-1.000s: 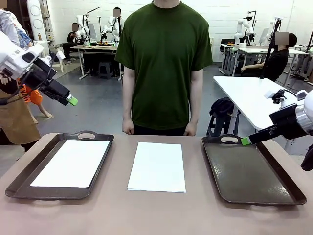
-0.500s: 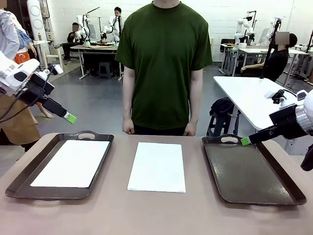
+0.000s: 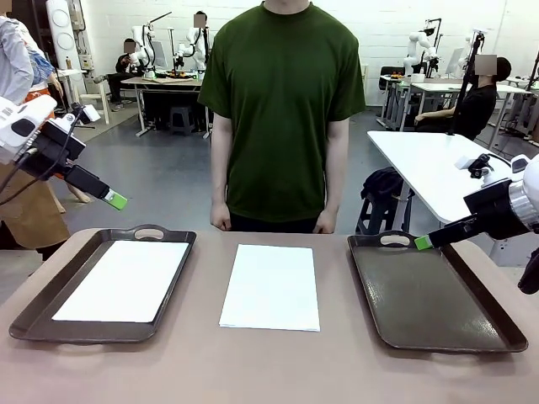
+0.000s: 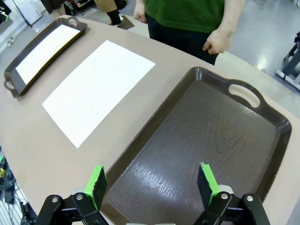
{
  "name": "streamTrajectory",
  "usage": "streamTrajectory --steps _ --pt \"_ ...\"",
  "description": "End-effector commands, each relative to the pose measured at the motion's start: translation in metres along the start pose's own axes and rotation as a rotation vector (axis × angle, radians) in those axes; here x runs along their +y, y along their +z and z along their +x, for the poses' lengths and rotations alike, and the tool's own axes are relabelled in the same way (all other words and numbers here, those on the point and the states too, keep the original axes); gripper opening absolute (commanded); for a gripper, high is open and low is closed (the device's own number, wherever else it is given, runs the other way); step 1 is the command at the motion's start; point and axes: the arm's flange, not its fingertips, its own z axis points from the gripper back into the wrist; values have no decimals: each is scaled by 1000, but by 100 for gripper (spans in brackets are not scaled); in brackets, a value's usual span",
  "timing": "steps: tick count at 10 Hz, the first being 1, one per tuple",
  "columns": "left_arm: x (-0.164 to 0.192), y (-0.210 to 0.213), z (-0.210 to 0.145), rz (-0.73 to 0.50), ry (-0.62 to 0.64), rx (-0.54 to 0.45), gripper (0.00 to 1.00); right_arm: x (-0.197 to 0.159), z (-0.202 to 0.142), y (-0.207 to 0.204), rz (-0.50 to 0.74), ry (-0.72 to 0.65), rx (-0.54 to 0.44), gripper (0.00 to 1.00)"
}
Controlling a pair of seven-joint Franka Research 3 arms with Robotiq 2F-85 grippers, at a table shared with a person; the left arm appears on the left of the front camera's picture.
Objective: Sort the A4 documents.
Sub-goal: Receive the A4 Paper.
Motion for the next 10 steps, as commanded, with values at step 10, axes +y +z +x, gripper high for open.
streamTrajectory --steps 10 --pt "2 0 -2 18 33 -5 100 -1 -1 -3 10 -9 -4 100"
